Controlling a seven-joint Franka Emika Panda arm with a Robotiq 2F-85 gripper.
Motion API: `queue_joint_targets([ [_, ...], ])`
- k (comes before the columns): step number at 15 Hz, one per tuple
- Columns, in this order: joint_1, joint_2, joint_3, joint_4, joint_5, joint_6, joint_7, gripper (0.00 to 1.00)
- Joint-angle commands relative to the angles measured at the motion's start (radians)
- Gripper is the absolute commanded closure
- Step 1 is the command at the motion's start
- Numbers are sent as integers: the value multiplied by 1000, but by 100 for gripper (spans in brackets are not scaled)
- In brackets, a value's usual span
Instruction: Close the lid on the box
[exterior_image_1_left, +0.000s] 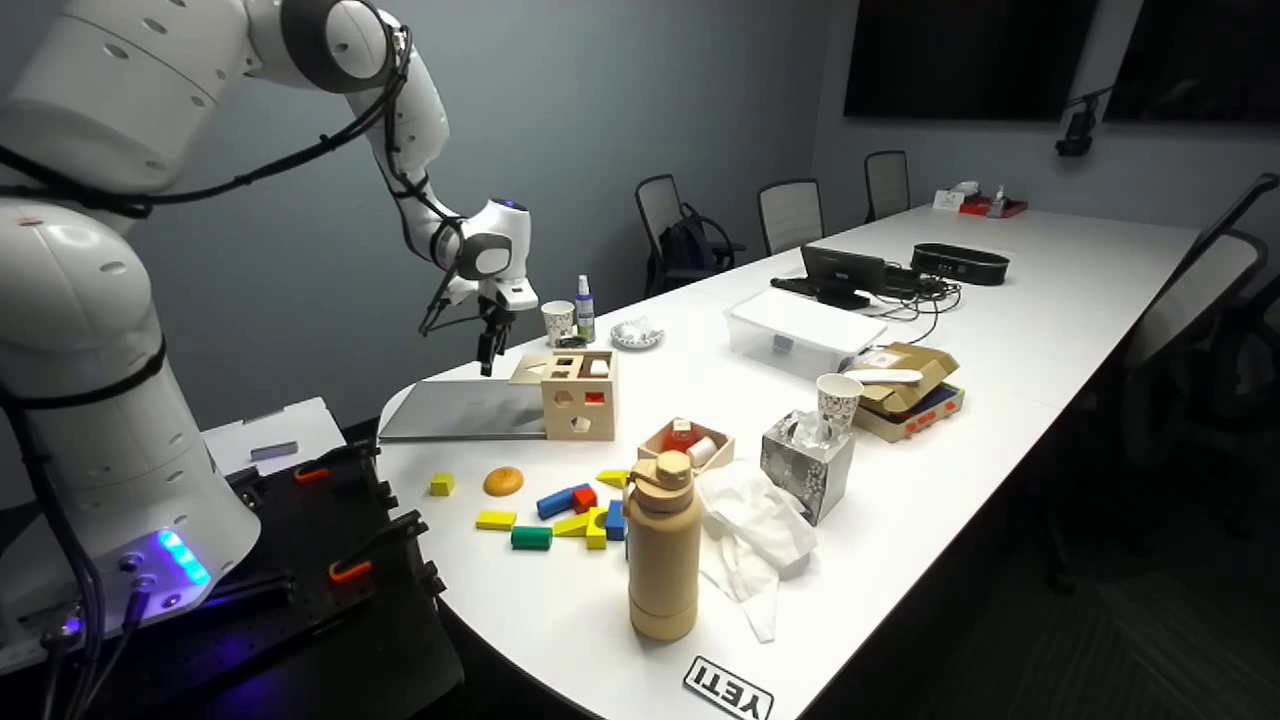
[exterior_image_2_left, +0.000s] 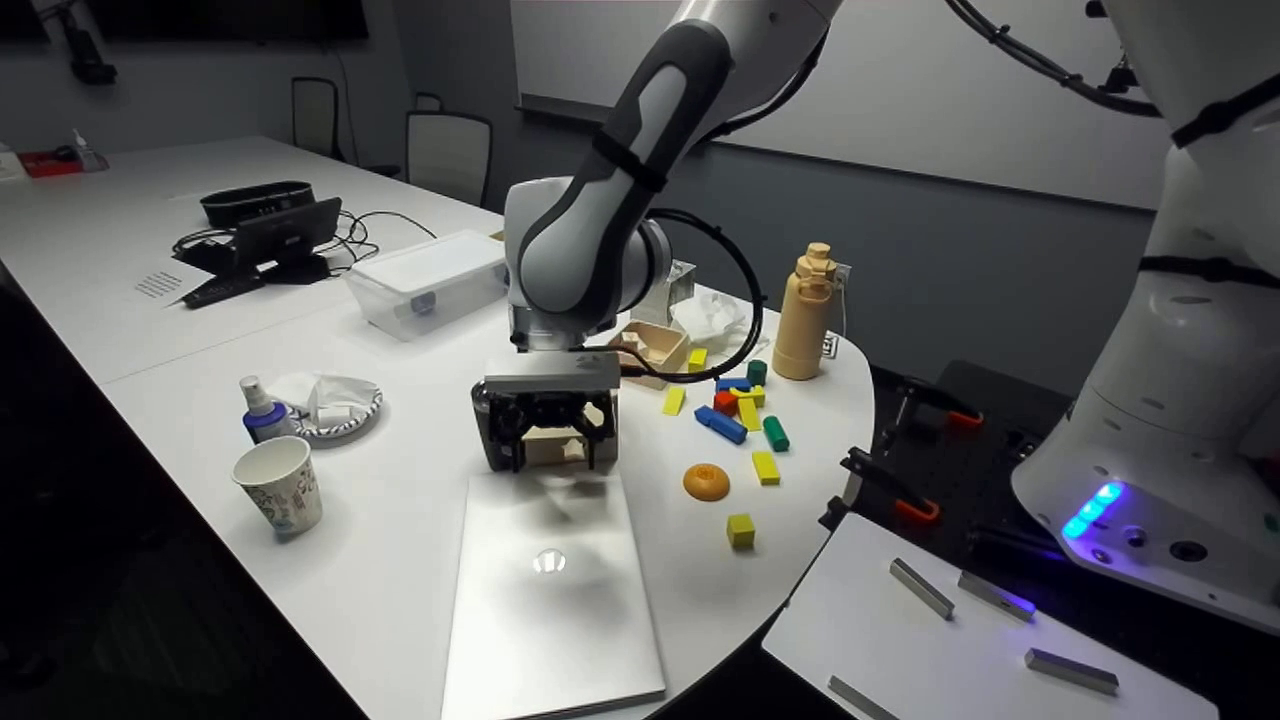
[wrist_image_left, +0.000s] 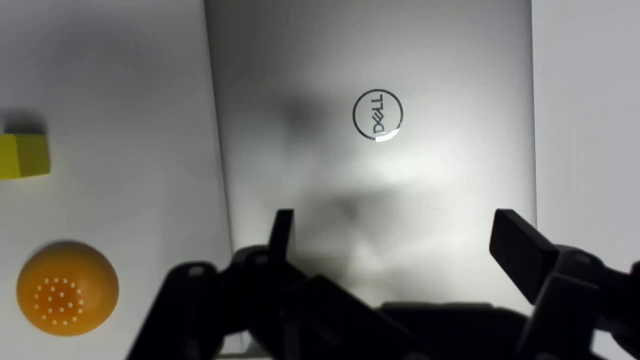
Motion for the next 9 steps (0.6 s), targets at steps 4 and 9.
queue_joint_targets([
  [4, 91, 36, -82, 26, 16, 41, 83, 0],
  [9, 160, 38, -159, 32, -17, 34, 195, 0],
])
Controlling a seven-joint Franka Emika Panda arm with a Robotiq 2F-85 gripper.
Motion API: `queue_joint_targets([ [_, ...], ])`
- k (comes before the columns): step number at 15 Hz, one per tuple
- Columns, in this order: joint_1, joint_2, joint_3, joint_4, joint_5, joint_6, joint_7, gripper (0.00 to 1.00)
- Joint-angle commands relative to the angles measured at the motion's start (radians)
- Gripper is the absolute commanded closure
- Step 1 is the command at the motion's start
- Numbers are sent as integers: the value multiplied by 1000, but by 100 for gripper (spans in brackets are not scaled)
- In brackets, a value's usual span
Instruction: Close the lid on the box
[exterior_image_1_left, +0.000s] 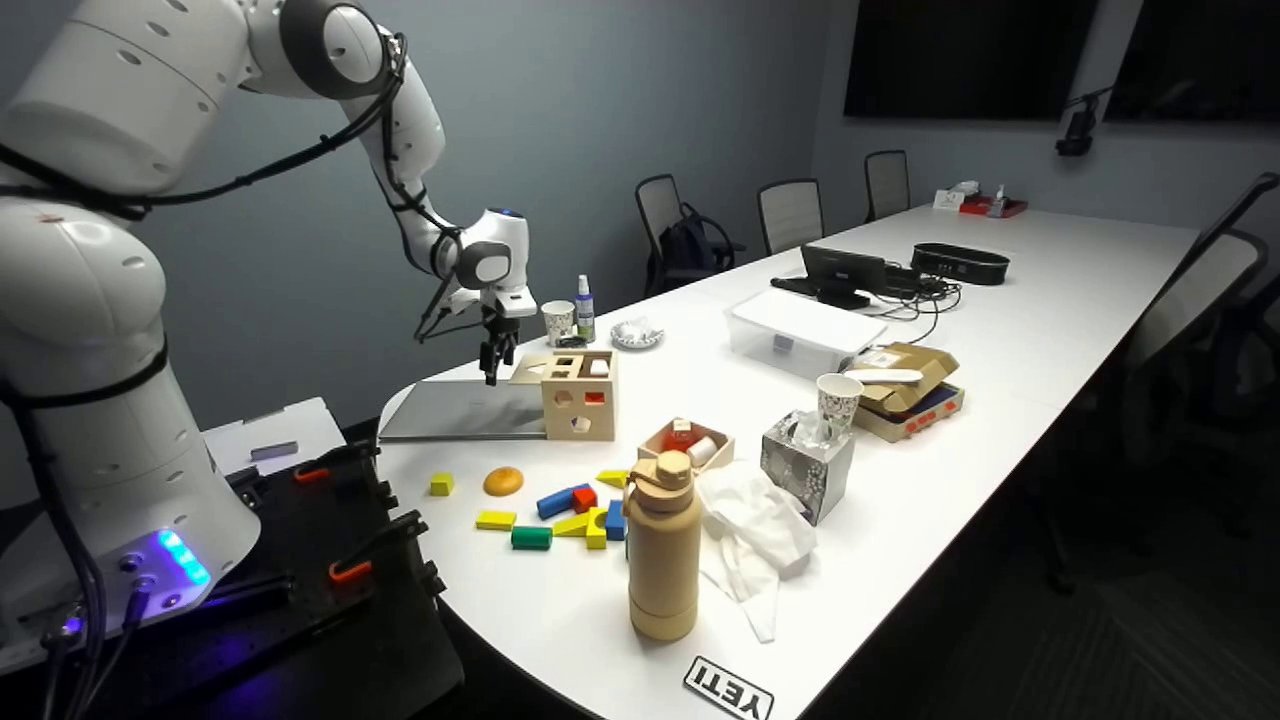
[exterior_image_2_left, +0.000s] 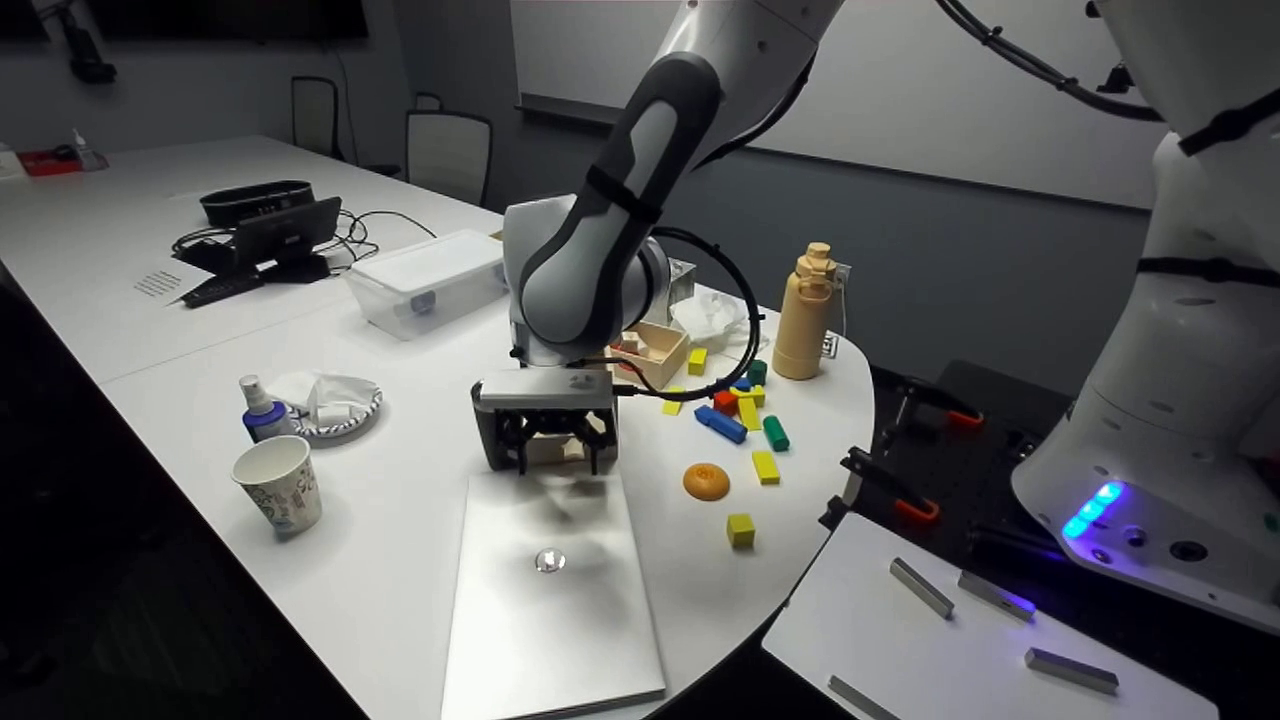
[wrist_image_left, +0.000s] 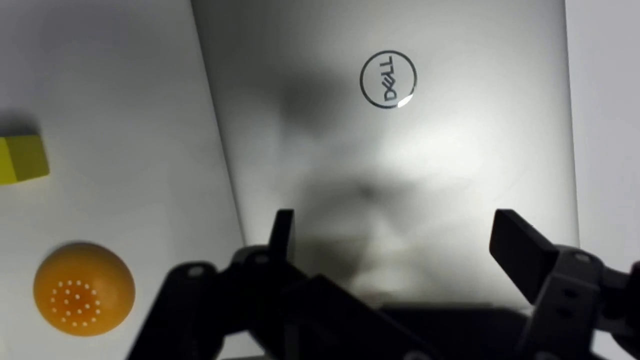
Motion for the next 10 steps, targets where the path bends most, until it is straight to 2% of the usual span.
queue_joint_targets([
  [1, 62, 3, -60, 16, -28, 1, 103, 0],
  [6, 116, -2, -135, 18, -96, -16, 244, 0],
  [10, 122, 4, -162, 31, -149, -31, 319, 0],
])
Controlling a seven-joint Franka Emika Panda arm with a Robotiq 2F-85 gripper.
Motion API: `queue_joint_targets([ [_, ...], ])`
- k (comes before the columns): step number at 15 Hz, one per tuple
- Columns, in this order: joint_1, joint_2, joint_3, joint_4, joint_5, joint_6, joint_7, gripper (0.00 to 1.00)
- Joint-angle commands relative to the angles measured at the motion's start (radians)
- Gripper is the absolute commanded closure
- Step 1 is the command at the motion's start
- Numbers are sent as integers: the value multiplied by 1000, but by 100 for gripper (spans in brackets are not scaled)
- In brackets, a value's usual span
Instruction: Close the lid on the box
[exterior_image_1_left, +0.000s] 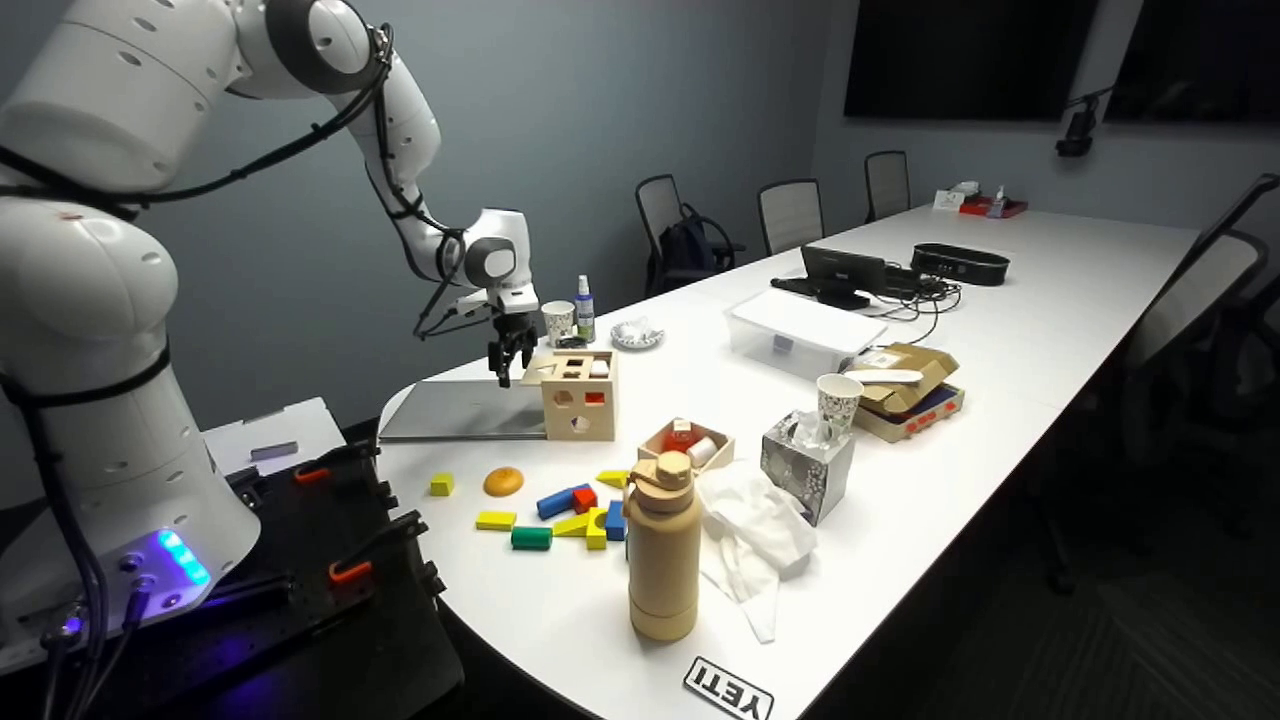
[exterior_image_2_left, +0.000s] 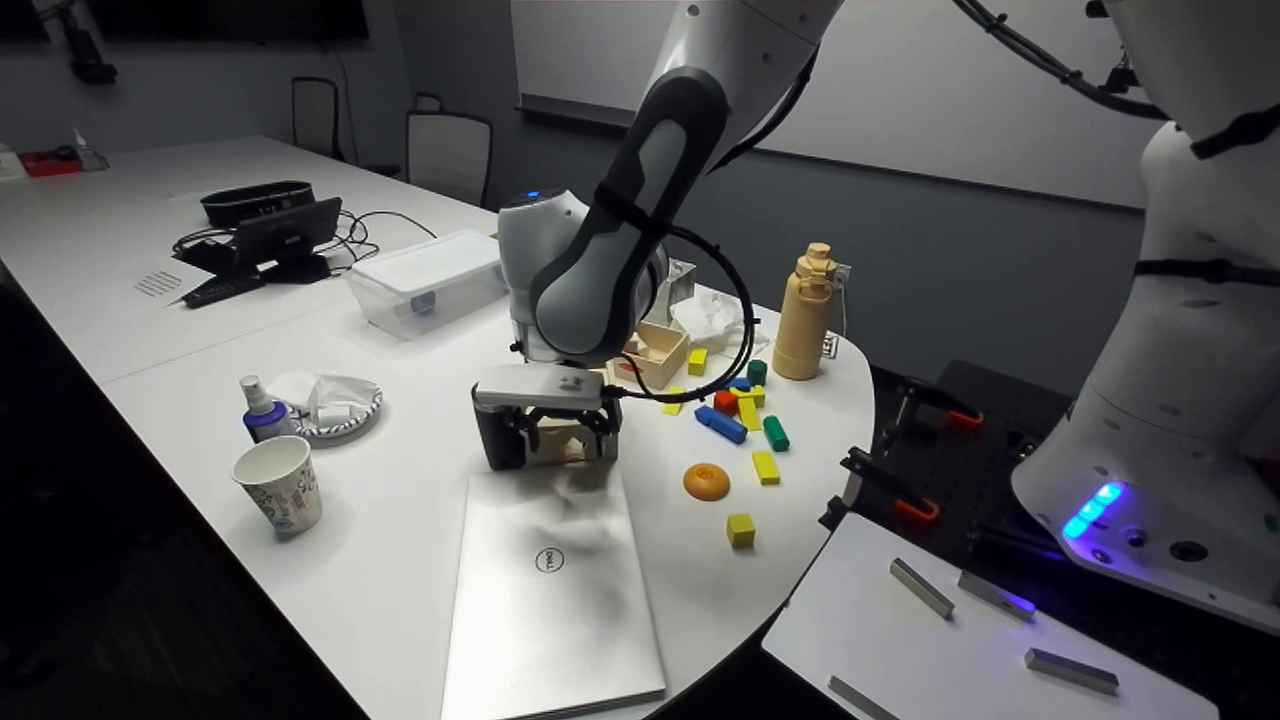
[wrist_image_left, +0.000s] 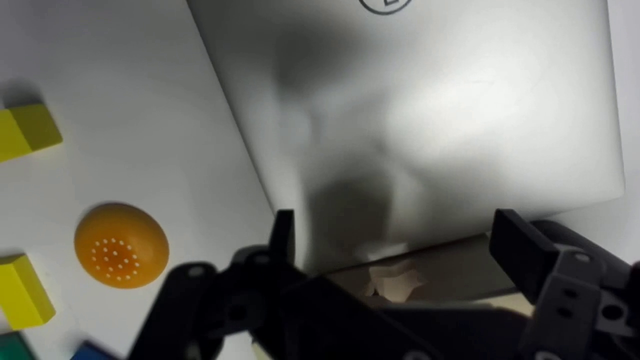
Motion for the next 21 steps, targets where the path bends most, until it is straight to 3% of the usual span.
queue_joint_targets([
  [1, 16, 3, -29, 26, -46, -34, 75, 0],
  [16, -53, -6, -17, 65, -76, -68, 54, 0],
  [21, -52, -59, 2, 26, -79, -57, 25, 0],
])
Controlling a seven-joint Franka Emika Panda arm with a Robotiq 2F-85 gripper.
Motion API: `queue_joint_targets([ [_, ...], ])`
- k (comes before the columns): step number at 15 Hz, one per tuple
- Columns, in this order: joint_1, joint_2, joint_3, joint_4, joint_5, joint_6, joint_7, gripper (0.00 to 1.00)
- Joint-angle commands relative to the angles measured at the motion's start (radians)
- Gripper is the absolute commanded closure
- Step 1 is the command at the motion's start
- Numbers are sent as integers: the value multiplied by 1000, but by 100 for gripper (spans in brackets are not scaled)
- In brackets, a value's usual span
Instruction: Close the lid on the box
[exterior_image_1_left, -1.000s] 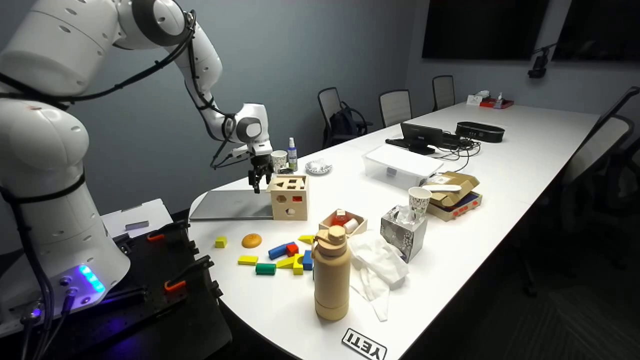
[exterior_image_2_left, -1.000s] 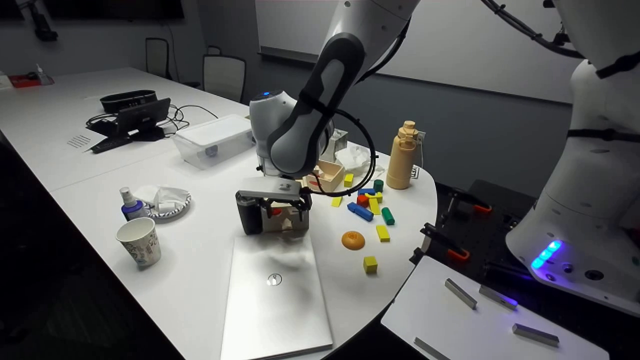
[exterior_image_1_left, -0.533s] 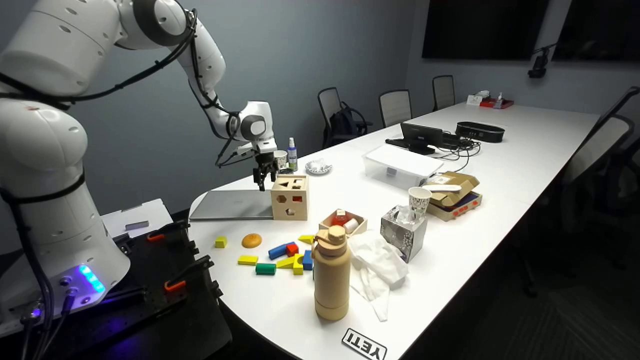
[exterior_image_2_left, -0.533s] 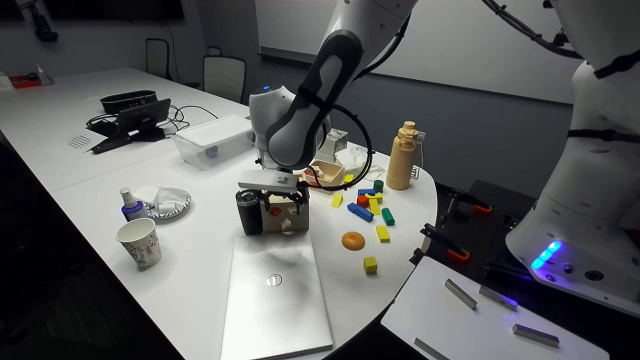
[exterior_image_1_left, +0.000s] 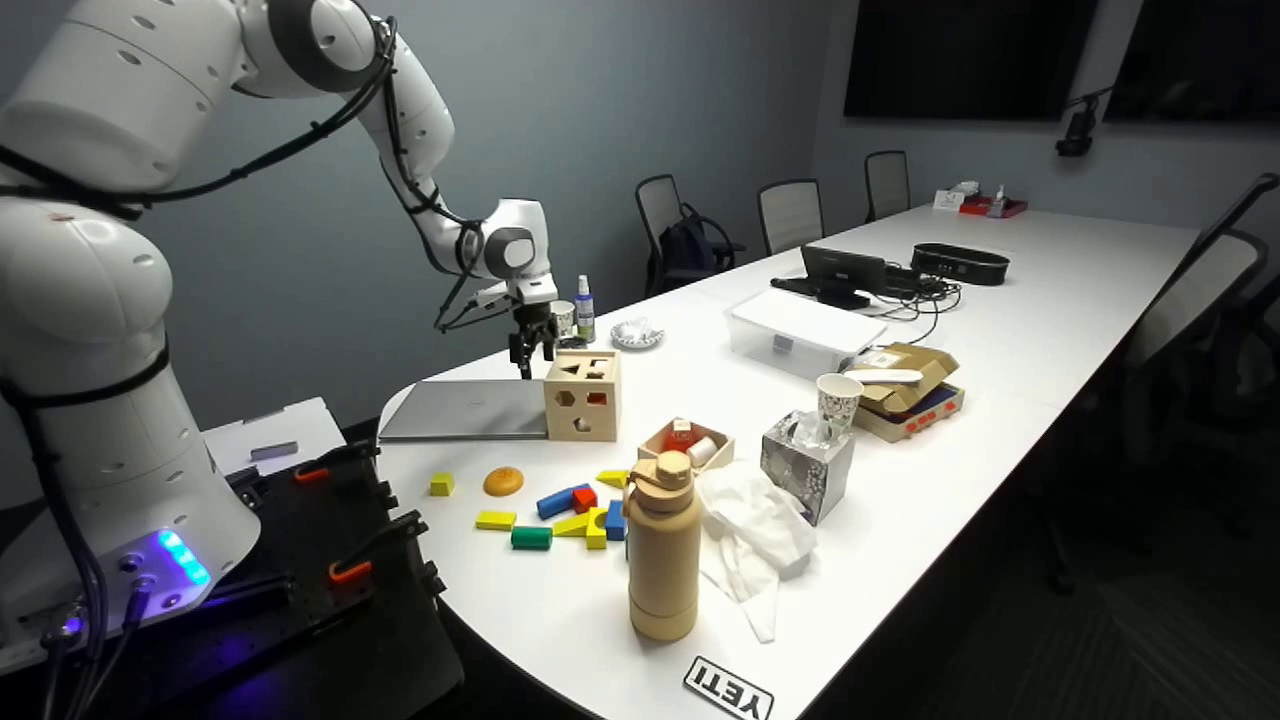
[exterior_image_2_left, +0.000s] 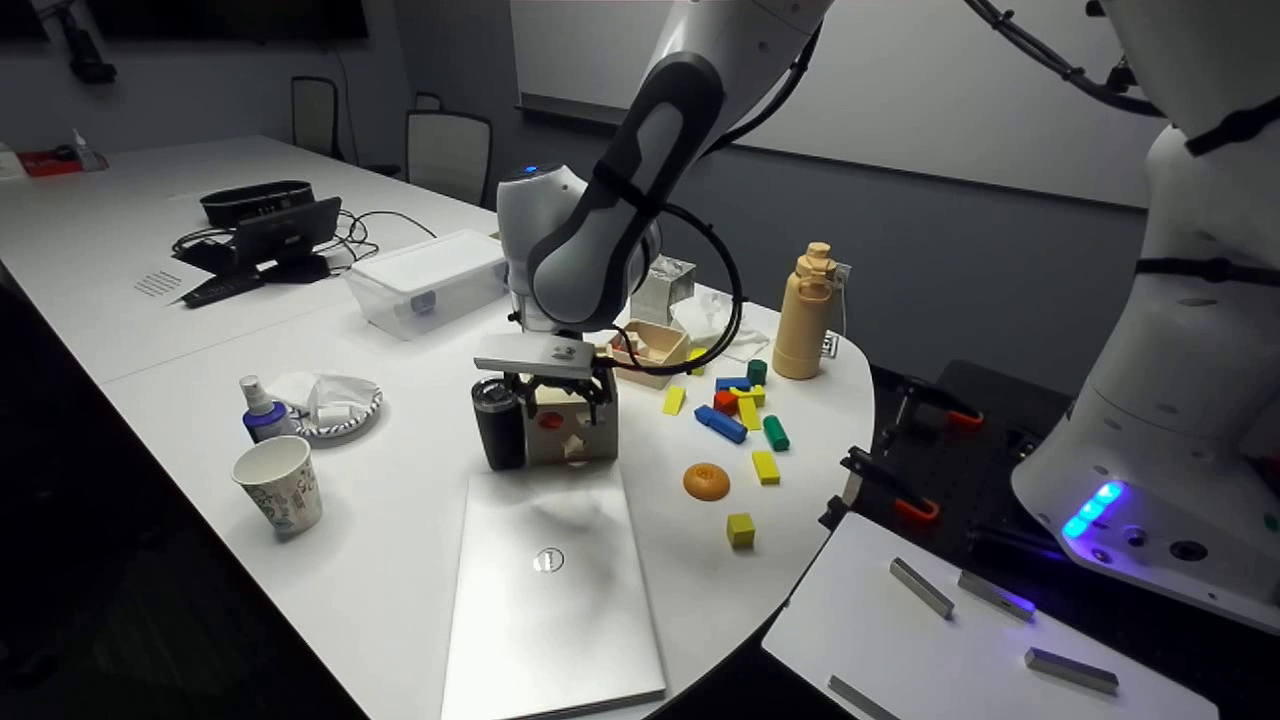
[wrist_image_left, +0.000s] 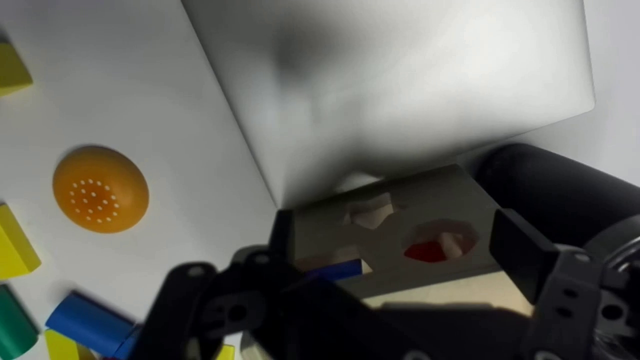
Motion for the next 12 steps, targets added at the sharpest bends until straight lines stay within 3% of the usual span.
queue_joint_targets([
  [1, 18, -75, -1, -36, -30, -46, 22, 0],
  [6, 59, -187, -33, -64, -124, -161, 106, 0],
  [12, -7, -265, 25, -37, -201, -321, 86, 0],
])
